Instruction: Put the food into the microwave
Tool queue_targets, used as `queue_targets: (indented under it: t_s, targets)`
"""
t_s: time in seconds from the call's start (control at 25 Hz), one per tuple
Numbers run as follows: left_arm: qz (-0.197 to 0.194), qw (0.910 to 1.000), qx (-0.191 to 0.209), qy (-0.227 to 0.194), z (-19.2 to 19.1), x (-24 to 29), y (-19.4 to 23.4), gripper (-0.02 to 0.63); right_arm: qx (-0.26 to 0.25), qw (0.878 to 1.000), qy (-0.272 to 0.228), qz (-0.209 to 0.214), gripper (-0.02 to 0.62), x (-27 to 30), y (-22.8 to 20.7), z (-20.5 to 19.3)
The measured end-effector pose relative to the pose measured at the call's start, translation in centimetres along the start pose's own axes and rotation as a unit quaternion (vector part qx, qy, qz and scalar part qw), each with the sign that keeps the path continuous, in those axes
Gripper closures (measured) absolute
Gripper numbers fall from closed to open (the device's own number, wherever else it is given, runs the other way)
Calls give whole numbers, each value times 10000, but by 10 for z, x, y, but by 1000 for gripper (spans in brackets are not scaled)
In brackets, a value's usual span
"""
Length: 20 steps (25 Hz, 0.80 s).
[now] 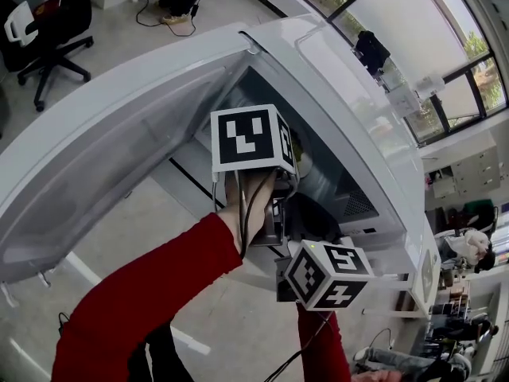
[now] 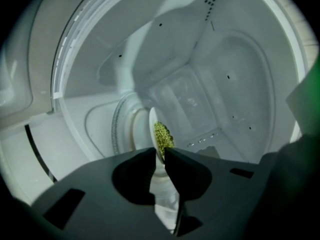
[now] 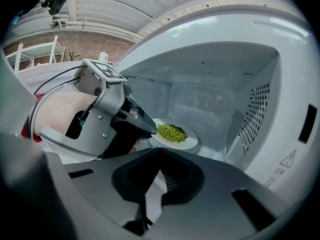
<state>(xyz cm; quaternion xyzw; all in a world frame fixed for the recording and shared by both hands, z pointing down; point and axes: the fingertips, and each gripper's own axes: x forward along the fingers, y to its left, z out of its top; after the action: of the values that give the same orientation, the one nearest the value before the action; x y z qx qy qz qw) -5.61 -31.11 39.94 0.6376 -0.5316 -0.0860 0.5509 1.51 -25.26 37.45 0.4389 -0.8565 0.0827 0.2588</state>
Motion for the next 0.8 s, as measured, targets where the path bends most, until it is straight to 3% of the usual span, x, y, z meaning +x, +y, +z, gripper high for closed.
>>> queue_targets:
  t_s: [0.2,0.4,0.8]
  targets:
    - [163,9966,765,-249,8,0,-2,543,29,10000,8,-9,581,1,0,-4]
    - [310,9908,1269,-366,12,-1,-3,531,52,10000,8,-2,581,1,0,-5]
    - [754,9775,1947,-304,15,-5,3,515,43,10000,42,-52,581,0,-7,-6]
